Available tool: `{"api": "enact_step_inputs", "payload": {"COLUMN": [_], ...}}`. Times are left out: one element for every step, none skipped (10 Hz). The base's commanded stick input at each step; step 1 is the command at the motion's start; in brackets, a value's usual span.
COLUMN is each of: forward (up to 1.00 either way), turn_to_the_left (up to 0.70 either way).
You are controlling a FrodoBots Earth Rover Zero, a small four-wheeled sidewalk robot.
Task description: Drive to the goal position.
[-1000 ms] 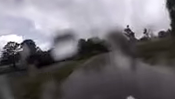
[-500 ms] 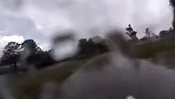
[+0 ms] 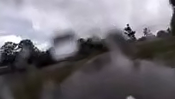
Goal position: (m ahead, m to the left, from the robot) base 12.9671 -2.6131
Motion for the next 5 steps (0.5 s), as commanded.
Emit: {"api": "enact_step_inputs", "payload": {"forward": [0.85, 0.85, 0.85, 0.85, 0.85], "turn_to_the_left": [0.0, 0.0, 0.0, 0.0, 0.0]}}
